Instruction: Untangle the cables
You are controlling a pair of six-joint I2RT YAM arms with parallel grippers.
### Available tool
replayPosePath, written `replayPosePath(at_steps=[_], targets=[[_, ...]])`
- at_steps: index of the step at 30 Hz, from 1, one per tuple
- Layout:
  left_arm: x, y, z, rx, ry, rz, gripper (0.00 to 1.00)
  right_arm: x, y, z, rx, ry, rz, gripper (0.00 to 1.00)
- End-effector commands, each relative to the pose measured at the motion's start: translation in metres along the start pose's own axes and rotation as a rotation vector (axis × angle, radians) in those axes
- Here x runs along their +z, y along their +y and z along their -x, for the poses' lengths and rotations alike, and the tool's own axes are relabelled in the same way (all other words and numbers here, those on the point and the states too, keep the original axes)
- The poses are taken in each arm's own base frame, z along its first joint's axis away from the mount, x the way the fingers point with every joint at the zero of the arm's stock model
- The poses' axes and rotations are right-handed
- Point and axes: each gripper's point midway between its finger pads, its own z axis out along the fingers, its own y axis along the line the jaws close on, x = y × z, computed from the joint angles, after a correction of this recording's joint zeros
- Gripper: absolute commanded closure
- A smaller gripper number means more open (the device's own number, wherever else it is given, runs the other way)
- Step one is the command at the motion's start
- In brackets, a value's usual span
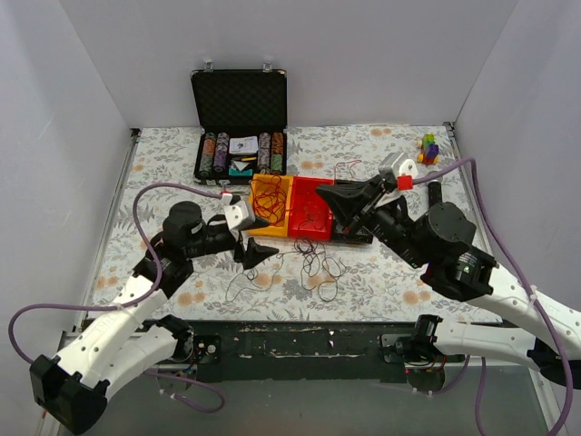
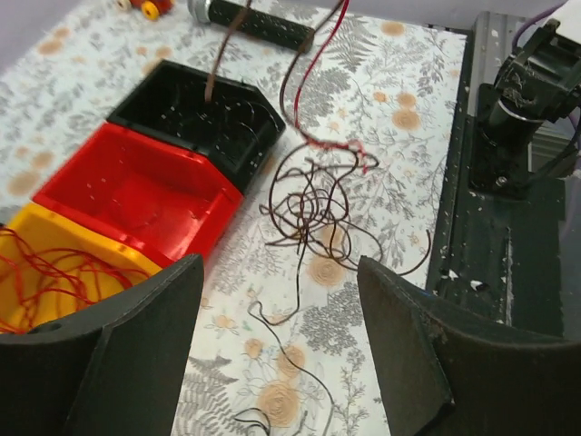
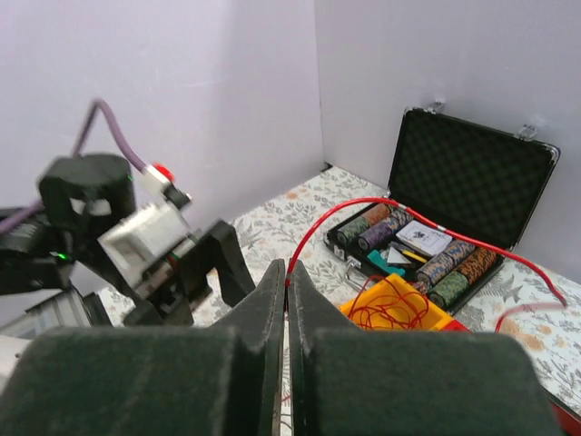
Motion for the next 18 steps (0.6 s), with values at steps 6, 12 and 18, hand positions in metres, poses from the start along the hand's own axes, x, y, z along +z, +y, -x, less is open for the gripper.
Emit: replayPosePath(at_steps=[6,12,18], targets=[[0.03,-0.02,0.0,-0.058,-0.084,-0.143,0.3,-0.004,0.008,0.038,0.067,-0.072,0.026,0.99],[0.049,-0.055,-0.018,-0.085,-0.055,-0.275,0.27,0.0,0.012,0.051,0.074,-0.094,0.045,0.99],[0.057,-0.052,-0.039,-0.077,-0.044,-0.219,0.3,-0.004,0.016,0.068,0.097,-0.138,0.066,0.99]])
